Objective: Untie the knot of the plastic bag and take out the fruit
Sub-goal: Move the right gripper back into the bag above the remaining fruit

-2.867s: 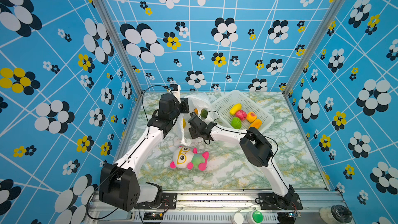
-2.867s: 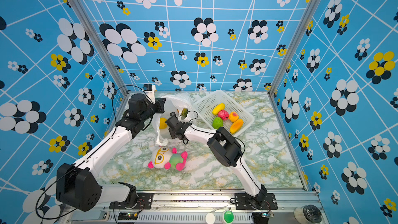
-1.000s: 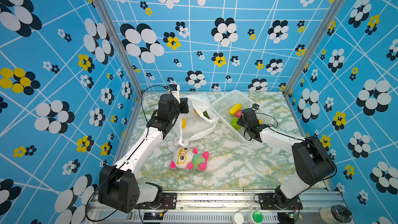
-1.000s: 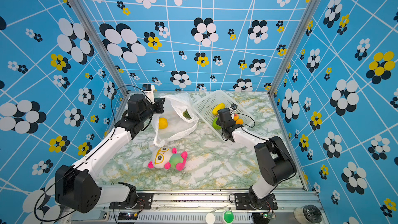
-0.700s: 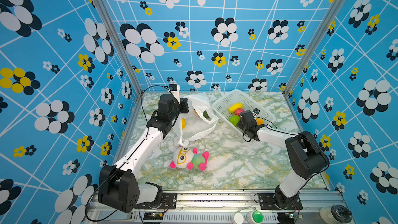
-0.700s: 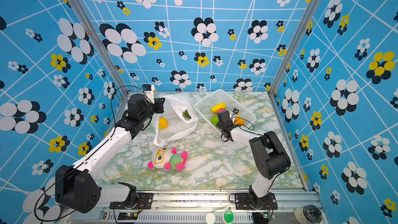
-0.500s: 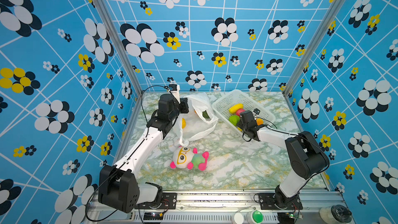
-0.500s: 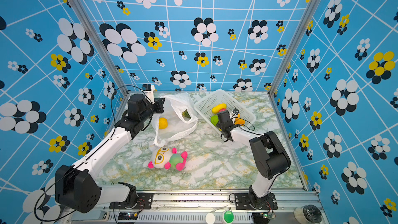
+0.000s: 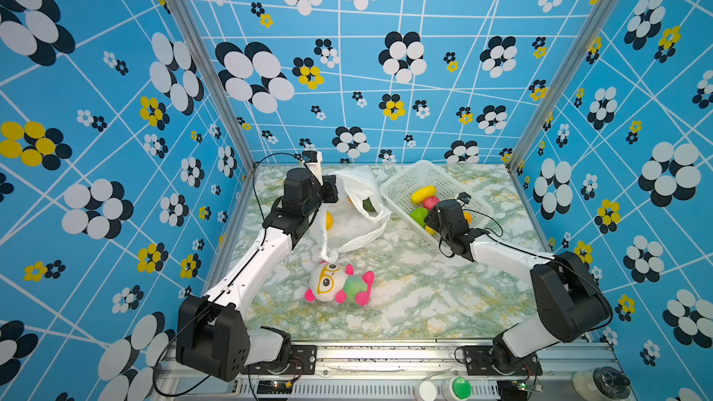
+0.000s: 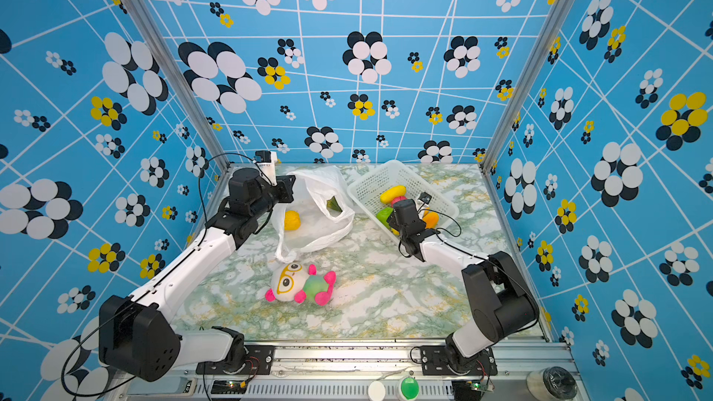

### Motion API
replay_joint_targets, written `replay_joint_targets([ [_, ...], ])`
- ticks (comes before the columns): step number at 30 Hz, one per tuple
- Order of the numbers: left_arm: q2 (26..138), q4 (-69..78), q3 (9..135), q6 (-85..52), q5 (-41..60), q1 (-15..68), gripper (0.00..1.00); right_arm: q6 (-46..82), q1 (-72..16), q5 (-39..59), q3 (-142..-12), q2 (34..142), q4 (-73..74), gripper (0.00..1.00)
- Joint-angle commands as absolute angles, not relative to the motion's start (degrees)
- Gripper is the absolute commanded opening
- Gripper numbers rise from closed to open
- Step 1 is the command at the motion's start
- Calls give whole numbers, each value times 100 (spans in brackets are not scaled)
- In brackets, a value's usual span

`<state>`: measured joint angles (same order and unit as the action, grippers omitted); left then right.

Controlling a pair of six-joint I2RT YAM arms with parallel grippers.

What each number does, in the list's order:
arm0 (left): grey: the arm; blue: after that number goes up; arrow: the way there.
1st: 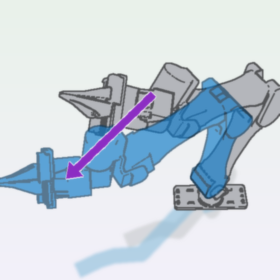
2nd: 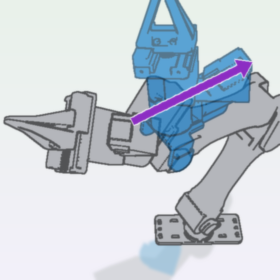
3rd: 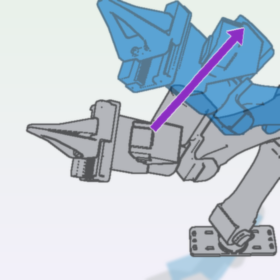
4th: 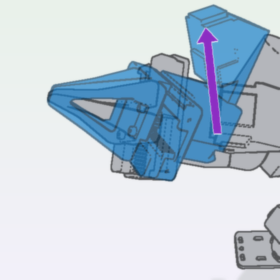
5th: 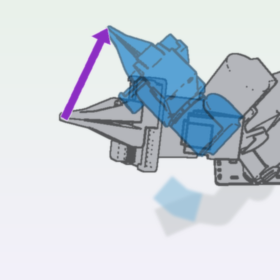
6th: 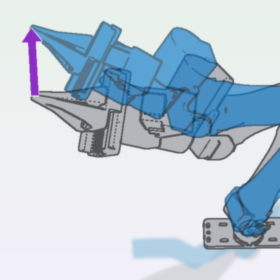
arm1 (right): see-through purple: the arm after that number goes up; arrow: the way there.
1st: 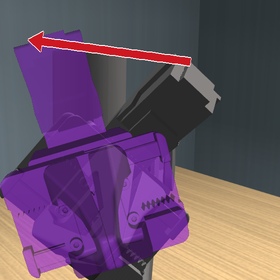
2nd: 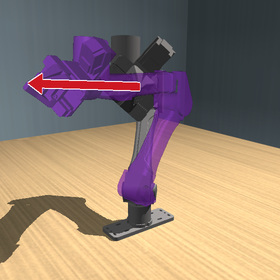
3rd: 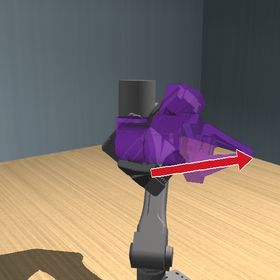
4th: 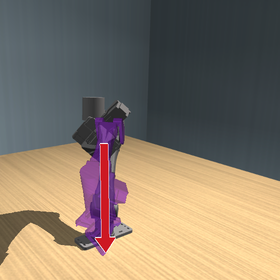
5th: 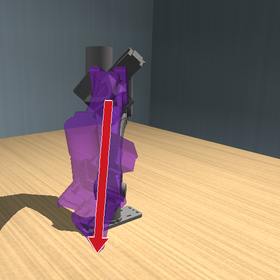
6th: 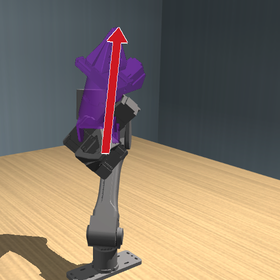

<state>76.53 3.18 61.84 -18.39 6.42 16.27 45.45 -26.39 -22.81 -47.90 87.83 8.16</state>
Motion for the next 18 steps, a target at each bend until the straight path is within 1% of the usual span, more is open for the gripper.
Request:
replay_joint_targets([
  [1, 7493, 305, 6097, -1755, 598, 1661, 0, 3934, -2921, -2629, -4650, 8348, 1200, 75],
  [4, 7488, 299, 6099, -1749, 600, 1653, 0, 3380, -3231, -2695, -4539, 8047, 1580, 74],
  [6, 7488, 297, 6100, -1765, 582, 1658, 0, 2912, -3456, -2542, -4533, 7899, 1826, 69],
  [9, 7472, 266, 6107, -1765, 606, 1652, 0, 2132, -3811, -1831, -4640, 7815, 2113, 60],
  [11, 7441, 259, 6079, -1775, 624, 1653, 0, 1630, -4147, -1385, -4813, 7854, 2144, 56],
  [13, 7419, 279, 6069, -1773, 633, 1661, 0, 1052, -4600, -1129, -5061, 7973, 2068, 54],
  [16, 7409, 271, 6079, -1765, 653, 1653, 0, 74, -5397, -1045, -5493, 8392, 1851, 54],
  [18, 7395, 242, 6081, -1755, 668, 1656, 0, -394, -5789, -1203, -5853, 8843, 1651, 50],
])
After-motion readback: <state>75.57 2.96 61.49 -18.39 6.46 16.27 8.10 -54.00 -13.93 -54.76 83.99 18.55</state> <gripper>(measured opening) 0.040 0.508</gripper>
